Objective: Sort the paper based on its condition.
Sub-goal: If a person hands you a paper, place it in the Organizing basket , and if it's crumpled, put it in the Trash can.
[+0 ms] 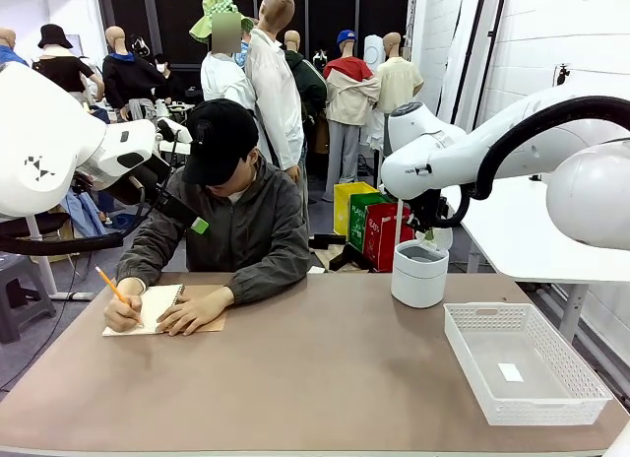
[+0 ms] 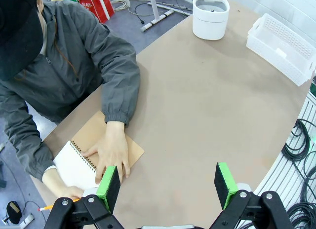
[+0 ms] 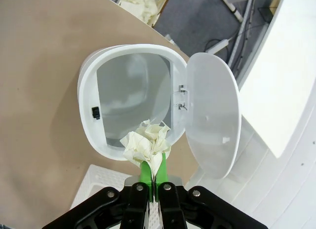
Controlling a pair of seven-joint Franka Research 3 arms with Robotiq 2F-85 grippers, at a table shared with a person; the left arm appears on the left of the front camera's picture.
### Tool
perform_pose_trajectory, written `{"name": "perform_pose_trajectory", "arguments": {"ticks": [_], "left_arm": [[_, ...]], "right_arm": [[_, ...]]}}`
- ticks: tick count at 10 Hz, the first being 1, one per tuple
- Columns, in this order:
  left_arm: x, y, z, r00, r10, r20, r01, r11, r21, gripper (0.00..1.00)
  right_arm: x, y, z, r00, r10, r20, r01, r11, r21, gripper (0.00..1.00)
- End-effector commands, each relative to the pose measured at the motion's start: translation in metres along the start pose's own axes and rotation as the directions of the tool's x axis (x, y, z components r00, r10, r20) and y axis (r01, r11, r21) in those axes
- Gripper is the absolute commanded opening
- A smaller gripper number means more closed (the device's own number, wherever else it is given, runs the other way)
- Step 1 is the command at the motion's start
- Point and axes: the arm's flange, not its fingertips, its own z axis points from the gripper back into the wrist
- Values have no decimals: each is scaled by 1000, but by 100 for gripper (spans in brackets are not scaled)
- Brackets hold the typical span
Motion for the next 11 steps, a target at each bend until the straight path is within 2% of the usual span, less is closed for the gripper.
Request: {"name": "perform_pose_trajectory", "arguments": {"ticks": [1,6,7,11], "left_arm": [[1,2,1,1000,3,-2,-3,1000,-5,100],[1,2,1,1000,3,-2,-3,1000,-5,100],[1,2,1,1000,3,-2,-3,1000,-5,100],[1,2,1,1000,3,-2,-3,1000,-5,100]], "right_arm": [[9,-4,-1,1000,23,-17,-23,1000,-11,0],[13,-4,-3,1000,27,6,-27,1000,15,97],[13,-3,-3,1000,27,6,-27,999,17,100],[11,0,4,1000,28,4,-28,999,29,100]]}}
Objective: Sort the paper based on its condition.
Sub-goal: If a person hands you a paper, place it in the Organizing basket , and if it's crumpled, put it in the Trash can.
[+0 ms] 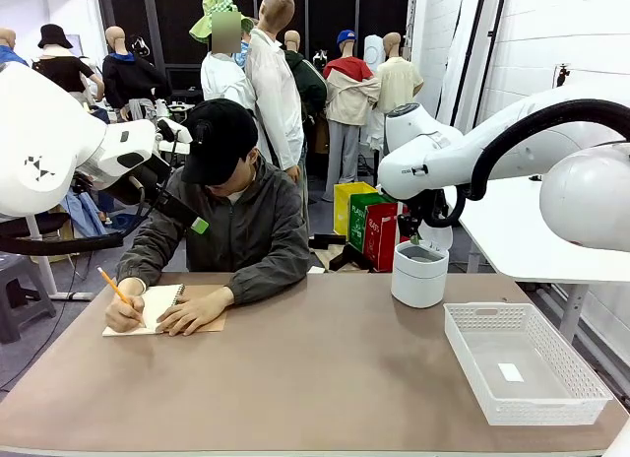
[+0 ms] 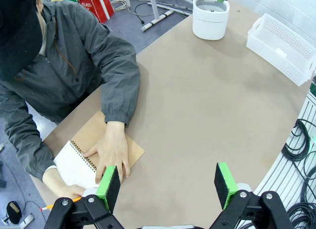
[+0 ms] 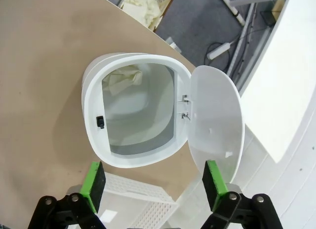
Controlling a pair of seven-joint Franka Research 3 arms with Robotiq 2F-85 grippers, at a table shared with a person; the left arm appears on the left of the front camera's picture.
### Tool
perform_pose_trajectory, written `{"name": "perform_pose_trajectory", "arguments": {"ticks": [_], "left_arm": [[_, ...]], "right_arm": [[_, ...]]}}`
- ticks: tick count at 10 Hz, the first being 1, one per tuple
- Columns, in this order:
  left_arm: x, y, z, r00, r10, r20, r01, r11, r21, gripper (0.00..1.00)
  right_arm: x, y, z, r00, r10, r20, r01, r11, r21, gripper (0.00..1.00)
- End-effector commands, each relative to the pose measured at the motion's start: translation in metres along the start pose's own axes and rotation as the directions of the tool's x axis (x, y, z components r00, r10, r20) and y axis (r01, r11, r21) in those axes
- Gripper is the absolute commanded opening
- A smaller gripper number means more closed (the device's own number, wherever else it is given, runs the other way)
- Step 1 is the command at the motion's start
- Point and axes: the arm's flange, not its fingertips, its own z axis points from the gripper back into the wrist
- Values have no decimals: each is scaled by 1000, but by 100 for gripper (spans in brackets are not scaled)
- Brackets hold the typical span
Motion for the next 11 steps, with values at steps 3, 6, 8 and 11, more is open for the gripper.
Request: {"name": "perform_pose_trajectory", "arguments": {"ticks": [3,6,8,11], "left_arm": [[1,2,1,1000,3,-2,-3,1000,-5,100],[1,2,1,1000,3,-2,-3,1000,-5,100],[1,2,1,1000,3,-2,-3,1000,-5,100],[1,2,1,1000,3,-2,-3,1000,-5,100]], "right_arm": [[4,2,8,1000,0,-27,0,1000,18,100],[1,3,1,1000,3,2,-3,1000,2,100],[1,3,1,1000,3,2,-3,1000,2,100],[1,3,1,1000,3,2,-3,1000,2,100]]}}
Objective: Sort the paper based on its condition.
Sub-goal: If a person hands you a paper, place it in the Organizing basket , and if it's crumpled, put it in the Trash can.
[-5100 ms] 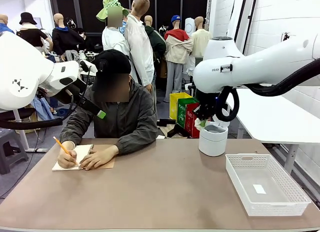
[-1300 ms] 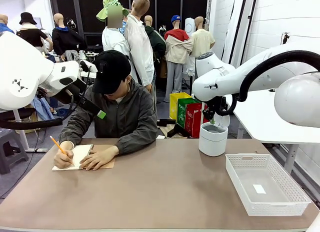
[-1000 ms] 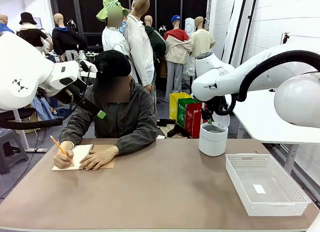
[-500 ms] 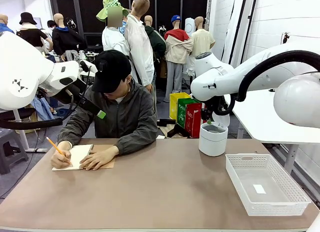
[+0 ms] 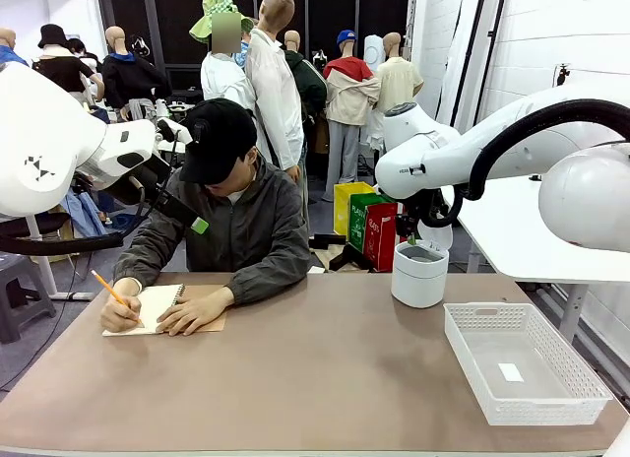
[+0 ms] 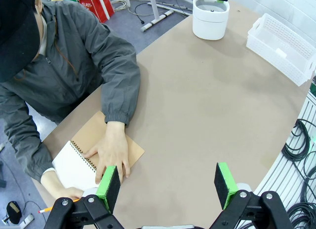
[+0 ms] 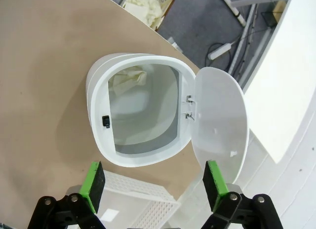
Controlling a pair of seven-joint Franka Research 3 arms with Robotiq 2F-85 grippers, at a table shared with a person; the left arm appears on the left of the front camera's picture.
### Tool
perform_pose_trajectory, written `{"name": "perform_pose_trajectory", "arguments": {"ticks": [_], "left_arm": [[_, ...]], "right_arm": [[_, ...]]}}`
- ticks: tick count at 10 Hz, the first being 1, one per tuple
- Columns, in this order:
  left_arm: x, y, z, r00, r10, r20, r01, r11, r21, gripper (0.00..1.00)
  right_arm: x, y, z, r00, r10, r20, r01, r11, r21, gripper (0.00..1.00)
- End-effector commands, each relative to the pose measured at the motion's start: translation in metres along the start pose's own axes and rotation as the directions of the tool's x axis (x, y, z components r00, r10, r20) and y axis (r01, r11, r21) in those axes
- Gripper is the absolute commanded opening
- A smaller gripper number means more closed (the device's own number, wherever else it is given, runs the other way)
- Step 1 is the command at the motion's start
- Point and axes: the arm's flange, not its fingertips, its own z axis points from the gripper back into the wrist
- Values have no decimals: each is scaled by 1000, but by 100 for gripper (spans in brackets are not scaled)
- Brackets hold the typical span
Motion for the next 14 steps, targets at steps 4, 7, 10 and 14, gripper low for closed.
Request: {"name": "perform_pose_trajectory", "arguments": {"ticks": [4,7,10,14], "left_arm": [[1,2,1,1000,3,-2,-3,1000,-5,100],[1,2,1,1000,3,-2,-3,1000,-5,100],[1,2,1,1000,3,-2,-3,1000,-5,100],[1,2,1,1000,3,-2,-3,1000,-5,100]], "right_arm": [[0,0,0,1000,0,0,0,1000,0,100],[-32,52,40,978,2,209,-26,993,112,100],[-58,105,67,927,43,373,-95,988,121,100],[-85,138,84,873,106,475,-194,971,140,100]]}}
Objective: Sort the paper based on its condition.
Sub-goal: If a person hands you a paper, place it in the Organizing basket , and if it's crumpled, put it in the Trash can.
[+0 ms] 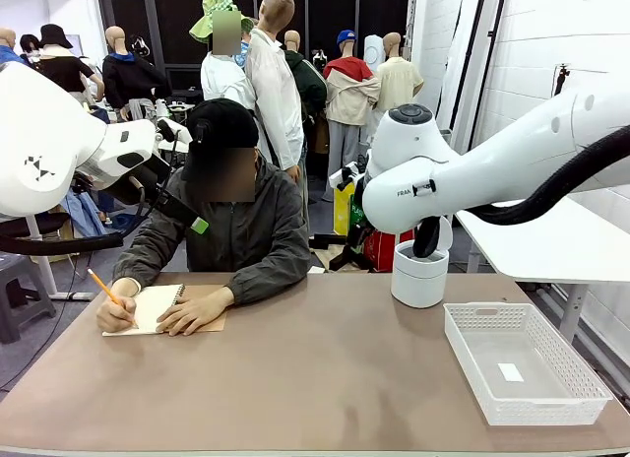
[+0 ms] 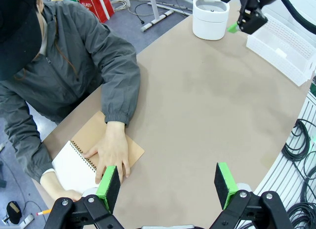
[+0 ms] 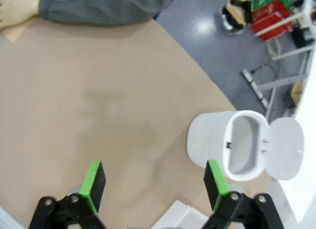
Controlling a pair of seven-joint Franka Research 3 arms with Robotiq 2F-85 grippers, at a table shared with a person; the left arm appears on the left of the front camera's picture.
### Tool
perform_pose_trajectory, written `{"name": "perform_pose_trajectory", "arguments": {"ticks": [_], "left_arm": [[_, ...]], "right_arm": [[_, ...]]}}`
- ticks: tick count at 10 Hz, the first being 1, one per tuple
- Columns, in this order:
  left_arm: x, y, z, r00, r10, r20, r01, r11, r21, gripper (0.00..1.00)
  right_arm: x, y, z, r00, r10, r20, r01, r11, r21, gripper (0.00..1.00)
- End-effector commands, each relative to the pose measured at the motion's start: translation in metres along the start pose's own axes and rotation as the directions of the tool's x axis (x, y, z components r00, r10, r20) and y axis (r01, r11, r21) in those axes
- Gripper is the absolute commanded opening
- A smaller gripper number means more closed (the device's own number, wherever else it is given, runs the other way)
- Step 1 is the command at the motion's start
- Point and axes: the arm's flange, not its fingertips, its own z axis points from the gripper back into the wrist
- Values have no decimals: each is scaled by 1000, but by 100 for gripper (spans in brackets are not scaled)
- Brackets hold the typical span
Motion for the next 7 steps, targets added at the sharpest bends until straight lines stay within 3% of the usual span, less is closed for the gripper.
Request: {"name": "perform_pose_trajectory", "arguments": {"ticks": [1,2,3,7], "left_arm": [[1,2,1,1000,3,-1,-3,1000,-5,100],[1,2,1,1000,3,-1,-3,1000,-5,100],[1,2,1,1000,3,-1,-3,1000,-5,100],[1,2,1,1000,3,-1,-3,1000,-5,100]], "right_arm": [[-12,-9,1,999,53,3,-53,997,55,100],[-5,-24,-5,995,92,-49,-90,995,40,100],[-4,3,-1,1000,21,0,-21,1000,17,100],[-4,-1,-1,999,43,-12,-43,999,20,100]]}}
